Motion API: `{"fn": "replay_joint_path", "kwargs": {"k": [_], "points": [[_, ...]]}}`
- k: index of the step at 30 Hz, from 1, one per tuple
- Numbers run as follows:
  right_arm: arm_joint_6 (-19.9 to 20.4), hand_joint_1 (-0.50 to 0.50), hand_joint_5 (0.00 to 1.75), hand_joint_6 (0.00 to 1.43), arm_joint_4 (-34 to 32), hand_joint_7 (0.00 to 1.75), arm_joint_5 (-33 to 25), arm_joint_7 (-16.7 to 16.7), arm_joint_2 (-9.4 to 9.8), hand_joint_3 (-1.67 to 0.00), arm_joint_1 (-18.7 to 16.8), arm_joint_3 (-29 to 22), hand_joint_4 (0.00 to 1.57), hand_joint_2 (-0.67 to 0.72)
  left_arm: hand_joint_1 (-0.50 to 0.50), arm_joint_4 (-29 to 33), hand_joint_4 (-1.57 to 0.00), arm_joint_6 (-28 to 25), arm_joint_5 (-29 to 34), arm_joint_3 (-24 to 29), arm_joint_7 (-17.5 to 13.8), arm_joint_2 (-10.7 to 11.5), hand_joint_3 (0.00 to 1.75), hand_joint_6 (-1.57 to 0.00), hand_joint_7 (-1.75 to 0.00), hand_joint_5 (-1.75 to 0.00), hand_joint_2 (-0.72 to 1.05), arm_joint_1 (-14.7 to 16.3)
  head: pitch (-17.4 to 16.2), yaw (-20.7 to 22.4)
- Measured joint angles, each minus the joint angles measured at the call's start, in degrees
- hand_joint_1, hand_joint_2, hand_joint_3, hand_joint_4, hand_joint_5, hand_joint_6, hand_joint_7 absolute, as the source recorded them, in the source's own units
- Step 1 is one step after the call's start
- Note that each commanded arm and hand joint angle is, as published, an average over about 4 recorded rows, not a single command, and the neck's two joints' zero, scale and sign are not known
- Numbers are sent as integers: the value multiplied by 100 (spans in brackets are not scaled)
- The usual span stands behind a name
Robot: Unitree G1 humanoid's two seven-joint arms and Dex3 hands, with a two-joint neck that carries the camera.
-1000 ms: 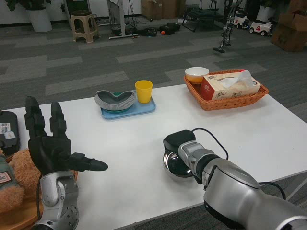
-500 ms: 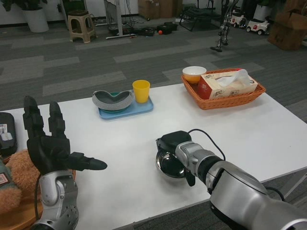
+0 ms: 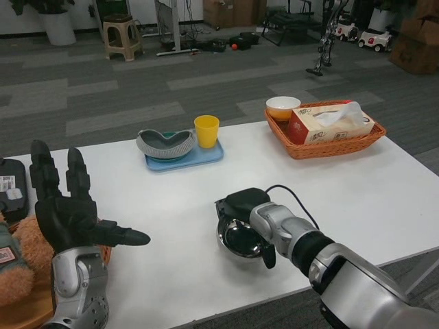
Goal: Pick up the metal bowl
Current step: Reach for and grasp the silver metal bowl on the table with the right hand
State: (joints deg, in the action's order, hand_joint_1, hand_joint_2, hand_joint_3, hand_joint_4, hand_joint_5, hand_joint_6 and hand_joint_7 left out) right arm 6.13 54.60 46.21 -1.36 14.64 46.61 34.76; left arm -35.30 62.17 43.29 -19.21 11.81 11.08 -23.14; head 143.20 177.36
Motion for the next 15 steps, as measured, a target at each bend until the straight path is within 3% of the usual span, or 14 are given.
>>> {"fn": "replay_joint_path", "kwargs": {"k": [9,15], "points": [[-6,17,78,71,-1126,168,312,414,415,-131,-169,-476,126,3,-48,-53,0,1,1,-10,0,4,0,0,0,0,-72,2,206,95],[-12,17,73,71,-1801,168,463,615,633,-135,-290,-849,126,1,-48,-193,0,0,19,-32,-33,-2,0,0,0,0,-72,-32,523,208]]}}
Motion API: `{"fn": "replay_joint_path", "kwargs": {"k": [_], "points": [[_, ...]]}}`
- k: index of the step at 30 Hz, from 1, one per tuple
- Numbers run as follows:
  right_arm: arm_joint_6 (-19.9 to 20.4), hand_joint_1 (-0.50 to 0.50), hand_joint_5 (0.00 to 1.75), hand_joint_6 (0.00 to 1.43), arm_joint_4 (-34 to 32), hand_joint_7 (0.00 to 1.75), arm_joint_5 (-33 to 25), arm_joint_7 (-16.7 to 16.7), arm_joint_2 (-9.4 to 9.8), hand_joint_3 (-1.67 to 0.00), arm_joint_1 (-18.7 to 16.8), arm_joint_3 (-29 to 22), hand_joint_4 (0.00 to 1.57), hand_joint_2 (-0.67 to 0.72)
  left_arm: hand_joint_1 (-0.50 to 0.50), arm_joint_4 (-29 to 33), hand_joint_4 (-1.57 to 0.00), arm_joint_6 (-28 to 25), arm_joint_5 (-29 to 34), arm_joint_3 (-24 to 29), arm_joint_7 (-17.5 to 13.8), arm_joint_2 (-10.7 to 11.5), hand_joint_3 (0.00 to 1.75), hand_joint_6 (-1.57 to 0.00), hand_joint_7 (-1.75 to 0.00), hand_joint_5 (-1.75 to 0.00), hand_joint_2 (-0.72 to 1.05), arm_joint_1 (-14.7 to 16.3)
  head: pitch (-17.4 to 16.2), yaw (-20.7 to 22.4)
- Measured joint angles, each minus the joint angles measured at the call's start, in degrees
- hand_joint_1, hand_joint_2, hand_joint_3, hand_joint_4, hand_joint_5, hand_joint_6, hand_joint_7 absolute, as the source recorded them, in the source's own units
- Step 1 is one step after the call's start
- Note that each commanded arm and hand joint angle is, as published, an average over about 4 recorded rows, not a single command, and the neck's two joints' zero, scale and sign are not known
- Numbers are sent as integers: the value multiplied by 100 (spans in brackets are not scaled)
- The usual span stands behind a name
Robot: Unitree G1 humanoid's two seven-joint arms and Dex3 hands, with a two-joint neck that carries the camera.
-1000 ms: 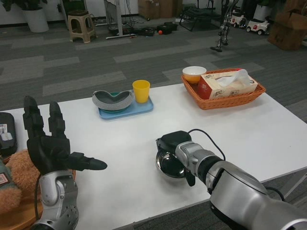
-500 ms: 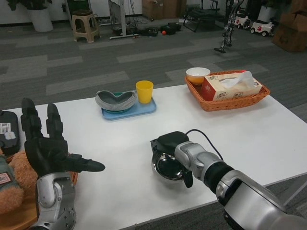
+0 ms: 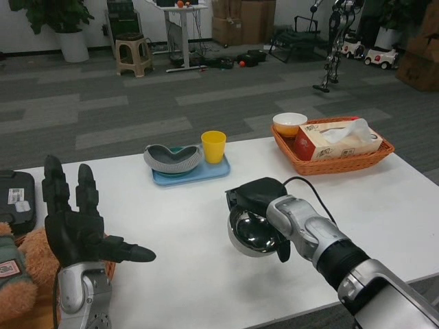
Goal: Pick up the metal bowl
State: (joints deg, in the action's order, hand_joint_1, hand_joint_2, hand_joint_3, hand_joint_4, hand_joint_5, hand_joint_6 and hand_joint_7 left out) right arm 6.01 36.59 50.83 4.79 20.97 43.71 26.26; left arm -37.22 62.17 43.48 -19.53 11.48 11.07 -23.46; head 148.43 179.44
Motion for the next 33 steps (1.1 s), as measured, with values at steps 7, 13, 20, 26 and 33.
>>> {"fn": "replay_joint_path", "kwargs": {"k": [7,13,20,26,33], "points": [[-233,17,70,69,-1003,168,105,185,218,-135,-456,-378,126,-3,-48,-104,0,-99,85,-49,-230,-24,0,0,0,0,-72,-84,607,153],[-498,17,75,70,-1986,168,280,319,309,-135,-917,-896,127,-3,-48,-219,0,-226,234,-160,-518,-32,0,0,0,0,-72,-131,1012,52],[-804,17,73,71,-2540,168,412,445,335,-135,-1131,-1160,127,-3,-49,-293,0,-365,493,-388,-810,21,0,0,0,0,-72,-181,1100,-89],[-838,17,73,71,-2592,168,412,478,367,-135,-1143,-1263,126,-3,-50,-310,0,-409,521,-437,-917,29,0,0,0,0,-72,-237,1078,-75],[-847,17,68,71,-2591,168,391,500,419,-135,-1142,-1311,126,-3,-50,-313,0,-412,542,-466,-933,29,0,0,0,0,-72,-240,1006,-147]]}}
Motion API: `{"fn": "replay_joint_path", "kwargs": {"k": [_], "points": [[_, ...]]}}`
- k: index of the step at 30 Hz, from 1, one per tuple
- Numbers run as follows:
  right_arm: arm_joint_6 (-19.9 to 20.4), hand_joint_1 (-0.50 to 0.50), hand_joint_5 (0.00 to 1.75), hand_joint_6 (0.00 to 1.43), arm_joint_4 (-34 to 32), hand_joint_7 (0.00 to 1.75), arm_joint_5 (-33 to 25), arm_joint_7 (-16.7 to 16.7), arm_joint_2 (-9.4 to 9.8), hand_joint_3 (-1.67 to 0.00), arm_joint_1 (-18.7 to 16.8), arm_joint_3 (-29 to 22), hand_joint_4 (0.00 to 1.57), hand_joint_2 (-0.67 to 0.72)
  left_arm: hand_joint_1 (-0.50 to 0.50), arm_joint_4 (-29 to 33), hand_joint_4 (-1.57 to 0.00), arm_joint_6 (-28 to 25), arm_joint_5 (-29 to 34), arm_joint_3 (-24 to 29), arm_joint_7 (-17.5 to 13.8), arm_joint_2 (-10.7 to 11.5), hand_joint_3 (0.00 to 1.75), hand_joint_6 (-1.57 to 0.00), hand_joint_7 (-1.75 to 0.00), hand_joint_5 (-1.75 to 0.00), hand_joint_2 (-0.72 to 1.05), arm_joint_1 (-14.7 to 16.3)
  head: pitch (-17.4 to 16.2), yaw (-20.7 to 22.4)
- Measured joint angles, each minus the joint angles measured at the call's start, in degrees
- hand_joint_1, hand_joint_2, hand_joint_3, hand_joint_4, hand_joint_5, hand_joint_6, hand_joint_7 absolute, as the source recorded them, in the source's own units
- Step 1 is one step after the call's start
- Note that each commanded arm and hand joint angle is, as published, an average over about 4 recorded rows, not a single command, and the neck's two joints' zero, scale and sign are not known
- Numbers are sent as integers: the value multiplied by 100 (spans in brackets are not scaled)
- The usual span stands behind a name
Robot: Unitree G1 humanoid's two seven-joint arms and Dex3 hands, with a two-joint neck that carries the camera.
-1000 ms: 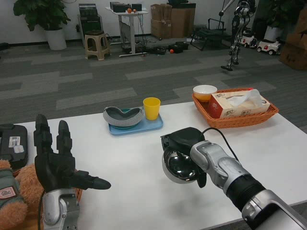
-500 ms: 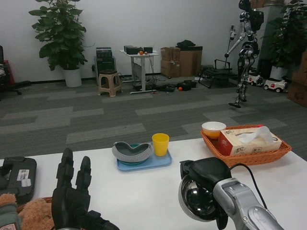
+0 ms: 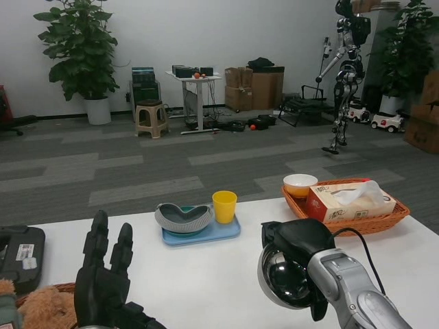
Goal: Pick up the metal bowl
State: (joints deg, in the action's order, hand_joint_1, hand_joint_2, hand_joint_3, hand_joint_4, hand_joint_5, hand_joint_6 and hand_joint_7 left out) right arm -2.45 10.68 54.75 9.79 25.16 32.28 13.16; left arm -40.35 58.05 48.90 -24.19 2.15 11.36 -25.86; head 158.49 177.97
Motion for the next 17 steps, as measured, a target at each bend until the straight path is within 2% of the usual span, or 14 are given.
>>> {"fn": "replay_joint_path", "kwargs": {"k": [3,17], "points": [[0,17,68,71,0,168,-20,0,3,-135,0,-1,126,-3,-49,0,0,0,0,-19,0,0,4,0,0,0,-72,0,-29,-3],[-19,17,68,71,0,168,-73,27,5,-135,0,151,126,-3,-49,0,0,0,0,-28,-1,0,0,0,0,0,-72,6,53,64]]}}
